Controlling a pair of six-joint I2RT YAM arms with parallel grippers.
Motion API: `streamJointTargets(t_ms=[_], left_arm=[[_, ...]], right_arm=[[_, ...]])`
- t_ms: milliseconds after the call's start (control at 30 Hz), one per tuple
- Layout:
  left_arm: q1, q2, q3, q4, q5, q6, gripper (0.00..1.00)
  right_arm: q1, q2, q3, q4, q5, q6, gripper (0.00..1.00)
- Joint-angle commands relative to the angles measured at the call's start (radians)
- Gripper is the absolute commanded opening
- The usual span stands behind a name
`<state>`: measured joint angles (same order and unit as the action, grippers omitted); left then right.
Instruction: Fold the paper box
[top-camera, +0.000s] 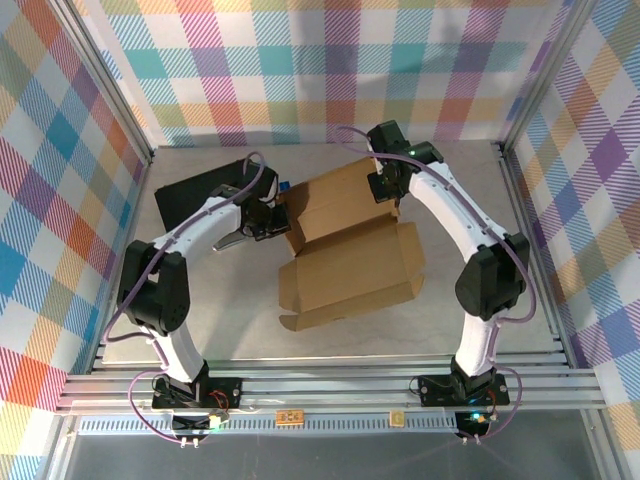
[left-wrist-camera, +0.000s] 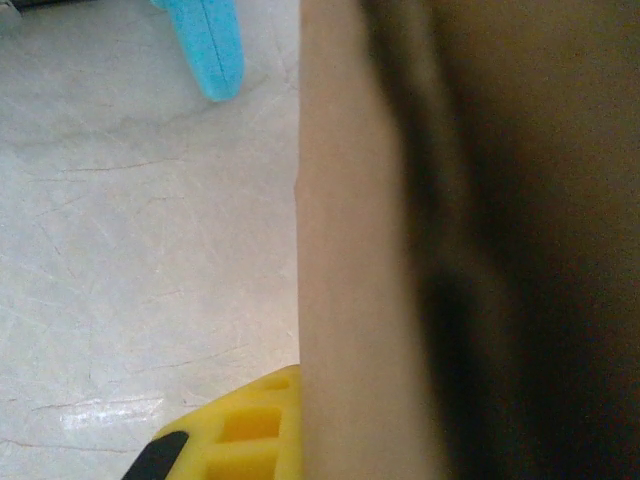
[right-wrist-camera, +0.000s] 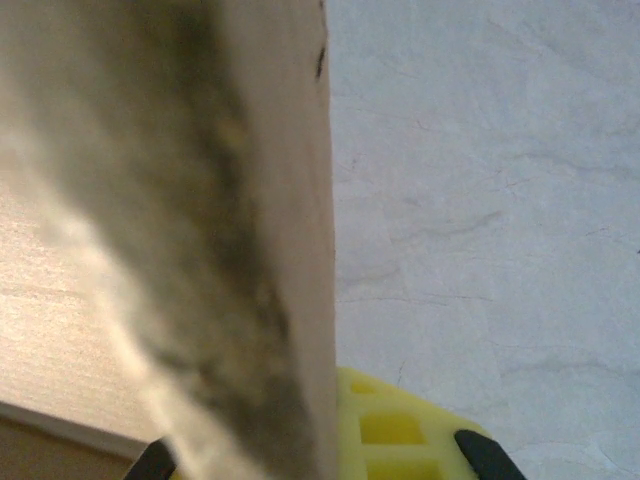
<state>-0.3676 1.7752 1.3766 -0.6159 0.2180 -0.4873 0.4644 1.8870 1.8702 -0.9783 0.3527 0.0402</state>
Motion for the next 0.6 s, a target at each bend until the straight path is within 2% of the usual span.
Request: streamJointTargets(t_ms=[0, 233, 433, 567], left_arm=[[0.014, 0.05, -0.003, 0.087, -0.031, -0.032, 0.05], [0.018, 0.121, -0.006, 0.142, -0.02, -0.041, 0.09], [0.024, 0.157, -0.005, 0.18, -0.019, -0.045, 0.21], [0.03, 0.175, -0.007, 0.205, -0.016, -0.046, 0.23]], right_arm=[[0.005, 0.038, 0.035, -0.036, -0.075, -0.003, 0.0], [0.005, 0.078, 0.044, -0.038, -0.109, -0.029, 0.0], [-0.005, 0.101, 0.059, -0.045, -0.127, -0.033, 0.0], [-0.016, 0.113, 0.07, -0.051, -0.134, -0.034, 0.0]])
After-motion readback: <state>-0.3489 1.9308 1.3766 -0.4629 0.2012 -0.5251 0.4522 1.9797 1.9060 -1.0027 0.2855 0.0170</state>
